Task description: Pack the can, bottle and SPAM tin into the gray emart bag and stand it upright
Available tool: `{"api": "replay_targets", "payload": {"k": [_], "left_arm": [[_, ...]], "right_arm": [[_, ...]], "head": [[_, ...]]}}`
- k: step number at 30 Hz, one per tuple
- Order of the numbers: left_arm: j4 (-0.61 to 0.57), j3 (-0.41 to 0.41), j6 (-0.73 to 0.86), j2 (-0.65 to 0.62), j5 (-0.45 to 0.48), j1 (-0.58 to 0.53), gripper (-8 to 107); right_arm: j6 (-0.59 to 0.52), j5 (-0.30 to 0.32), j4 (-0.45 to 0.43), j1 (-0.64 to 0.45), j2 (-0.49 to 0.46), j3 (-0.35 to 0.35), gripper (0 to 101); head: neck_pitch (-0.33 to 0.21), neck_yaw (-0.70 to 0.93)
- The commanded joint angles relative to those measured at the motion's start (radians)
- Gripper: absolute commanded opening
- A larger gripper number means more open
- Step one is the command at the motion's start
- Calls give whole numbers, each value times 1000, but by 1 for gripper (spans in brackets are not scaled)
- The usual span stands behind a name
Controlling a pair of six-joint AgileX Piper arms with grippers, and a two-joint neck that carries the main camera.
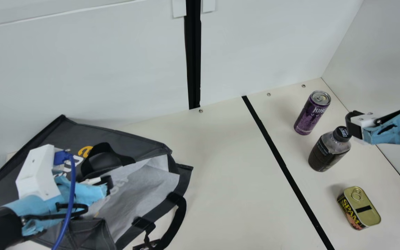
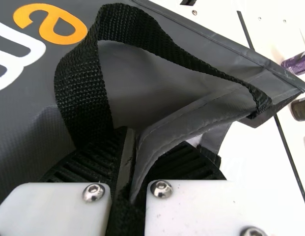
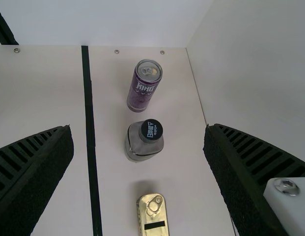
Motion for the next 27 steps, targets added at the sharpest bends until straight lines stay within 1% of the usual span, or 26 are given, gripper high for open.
{"api": "replay_targets", "payload": {"k": [1,27], "left_arm": [[0,0,0,0,0,0,-8],[0,0,0,0,0,0,-8]], "right_arm": [[0,0,0,0,0,0,95],[0,0,0,0,0,0,95]], "head": [[-23,-1],[-23,-1]]}}
